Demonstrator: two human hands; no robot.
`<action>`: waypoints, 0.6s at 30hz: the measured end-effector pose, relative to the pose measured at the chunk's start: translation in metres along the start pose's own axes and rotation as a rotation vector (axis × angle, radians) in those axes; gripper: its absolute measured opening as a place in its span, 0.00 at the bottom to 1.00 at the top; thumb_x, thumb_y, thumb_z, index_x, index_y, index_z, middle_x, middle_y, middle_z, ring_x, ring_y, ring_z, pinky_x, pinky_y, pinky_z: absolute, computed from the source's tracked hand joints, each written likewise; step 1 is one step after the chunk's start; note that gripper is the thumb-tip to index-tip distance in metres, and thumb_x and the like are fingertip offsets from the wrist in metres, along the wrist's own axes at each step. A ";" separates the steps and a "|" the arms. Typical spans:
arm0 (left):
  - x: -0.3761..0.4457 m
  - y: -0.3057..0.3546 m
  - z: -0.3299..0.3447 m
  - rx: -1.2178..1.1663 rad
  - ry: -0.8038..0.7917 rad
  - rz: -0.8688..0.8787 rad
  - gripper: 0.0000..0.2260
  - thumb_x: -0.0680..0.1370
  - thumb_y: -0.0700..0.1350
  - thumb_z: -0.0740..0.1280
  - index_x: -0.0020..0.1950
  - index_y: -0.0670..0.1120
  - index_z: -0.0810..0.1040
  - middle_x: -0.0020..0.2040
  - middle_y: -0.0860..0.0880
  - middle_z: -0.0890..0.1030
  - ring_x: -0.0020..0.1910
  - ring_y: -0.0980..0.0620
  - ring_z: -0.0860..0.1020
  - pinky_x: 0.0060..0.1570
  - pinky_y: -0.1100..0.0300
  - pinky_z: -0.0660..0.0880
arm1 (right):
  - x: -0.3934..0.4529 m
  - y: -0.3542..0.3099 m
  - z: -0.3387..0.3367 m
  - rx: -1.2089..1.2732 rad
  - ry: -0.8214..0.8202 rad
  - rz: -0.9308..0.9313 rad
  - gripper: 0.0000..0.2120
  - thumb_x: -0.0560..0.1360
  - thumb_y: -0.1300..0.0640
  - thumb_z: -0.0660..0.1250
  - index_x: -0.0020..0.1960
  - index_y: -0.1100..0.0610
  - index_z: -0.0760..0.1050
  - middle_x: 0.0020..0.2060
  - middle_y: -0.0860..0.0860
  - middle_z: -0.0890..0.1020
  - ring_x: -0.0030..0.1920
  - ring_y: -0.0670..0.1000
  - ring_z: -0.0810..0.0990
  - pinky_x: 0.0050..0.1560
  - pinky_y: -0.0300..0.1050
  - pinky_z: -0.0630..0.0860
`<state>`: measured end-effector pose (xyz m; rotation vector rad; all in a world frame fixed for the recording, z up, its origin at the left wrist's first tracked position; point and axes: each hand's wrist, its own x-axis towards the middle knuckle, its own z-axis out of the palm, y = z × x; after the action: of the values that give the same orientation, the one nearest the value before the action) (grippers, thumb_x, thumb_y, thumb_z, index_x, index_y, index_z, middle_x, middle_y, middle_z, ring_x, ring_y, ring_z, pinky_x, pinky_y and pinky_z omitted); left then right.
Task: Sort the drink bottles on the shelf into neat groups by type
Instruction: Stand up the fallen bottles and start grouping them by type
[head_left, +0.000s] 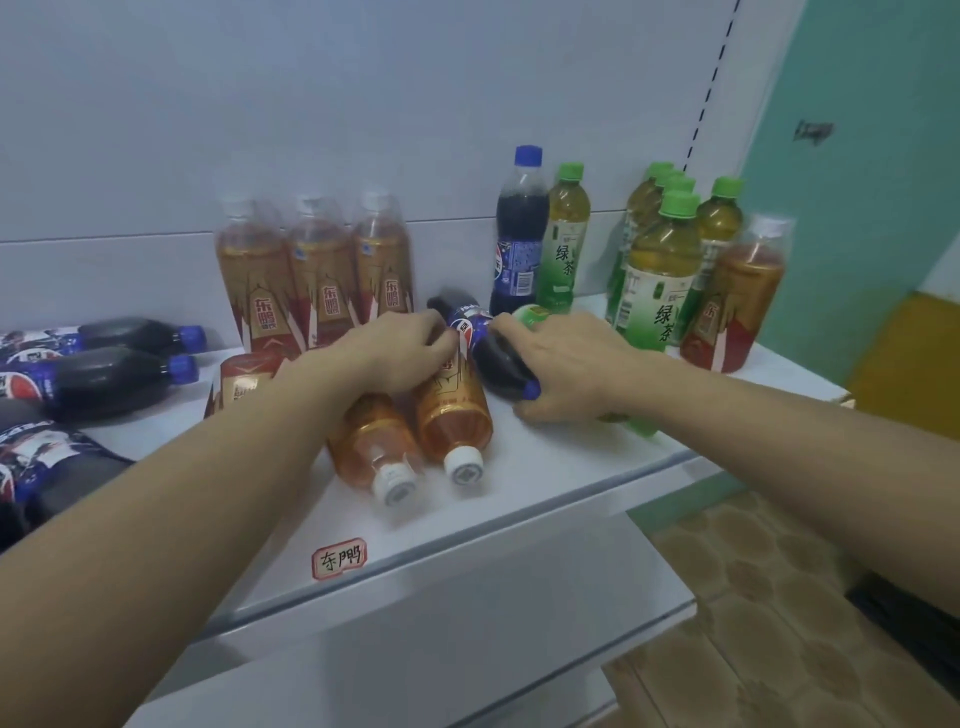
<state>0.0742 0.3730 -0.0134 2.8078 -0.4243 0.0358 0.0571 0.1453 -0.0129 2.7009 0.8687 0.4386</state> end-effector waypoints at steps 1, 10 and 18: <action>0.000 -0.001 0.000 0.000 0.006 0.002 0.20 0.81 0.63 0.51 0.61 0.53 0.74 0.58 0.46 0.81 0.54 0.45 0.78 0.58 0.44 0.76 | 0.000 0.000 -0.002 -0.029 0.011 -0.017 0.34 0.67 0.40 0.68 0.65 0.51 0.58 0.35 0.49 0.70 0.34 0.56 0.69 0.32 0.47 0.67; -0.002 -0.001 0.000 -0.021 0.023 0.004 0.25 0.78 0.66 0.49 0.64 0.53 0.73 0.57 0.47 0.81 0.54 0.44 0.79 0.58 0.42 0.77 | 0.052 0.042 -0.092 0.437 0.126 0.140 0.13 0.71 0.46 0.68 0.53 0.48 0.72 0.42 0.44 0.76 0.42 0.49 0.76 0.35 0.43 0.67; -0.001 -0.003 0.001 -0.005 0.026 -0.013 0.25 0.80 0.64 0.51 0.70 0.52 0.71 0.61 0.46 0.80 0.57 0.45 0.79 0.59 0.42 0.77 | 0.149 0.048 -0.104 0.561 0.122 0.395 0.15 0.76 0.52 0.67 0.59 0.59 0.78 0.55 0.57 0.81 0.52 0.57 0.79 0.44 0.42 0.73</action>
<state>0.0742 0.3758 -0.0153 2.8018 -0.4000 0.0686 0.1596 0.2136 0.1291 3.4187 0.5374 0.5037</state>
